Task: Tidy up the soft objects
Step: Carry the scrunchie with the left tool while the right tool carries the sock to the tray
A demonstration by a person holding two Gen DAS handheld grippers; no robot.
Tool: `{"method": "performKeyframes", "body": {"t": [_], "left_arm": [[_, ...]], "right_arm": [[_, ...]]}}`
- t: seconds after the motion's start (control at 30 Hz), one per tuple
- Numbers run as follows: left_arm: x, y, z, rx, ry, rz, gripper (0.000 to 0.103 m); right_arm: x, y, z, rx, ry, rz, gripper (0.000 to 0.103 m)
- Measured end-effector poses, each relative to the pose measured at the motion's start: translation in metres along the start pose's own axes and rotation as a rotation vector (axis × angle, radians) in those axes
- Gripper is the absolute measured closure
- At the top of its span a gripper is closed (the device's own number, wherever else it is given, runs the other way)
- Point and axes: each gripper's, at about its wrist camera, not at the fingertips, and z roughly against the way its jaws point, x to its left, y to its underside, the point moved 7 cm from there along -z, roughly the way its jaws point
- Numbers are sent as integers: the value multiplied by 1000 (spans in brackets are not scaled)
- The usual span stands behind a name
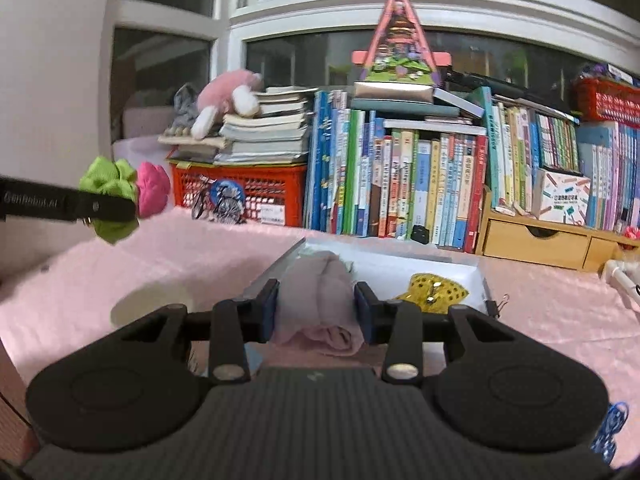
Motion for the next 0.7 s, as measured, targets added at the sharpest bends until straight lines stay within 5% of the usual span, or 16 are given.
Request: {"method": "performKeyframes", "body": {"t": [0.23,0.37,0.7], "left_arm": [[-39,-24,-52,96,83,0,69],[-52,-26,-98,231,123,19,69],[-52,-4,-196,505,86,111,69]], "right_arm": [[-43,-27,-15,34,34,-50,58],[-71,-39,-29,79,58,-82,58],[-125,-23,-78,282,114,-147,58]]}}
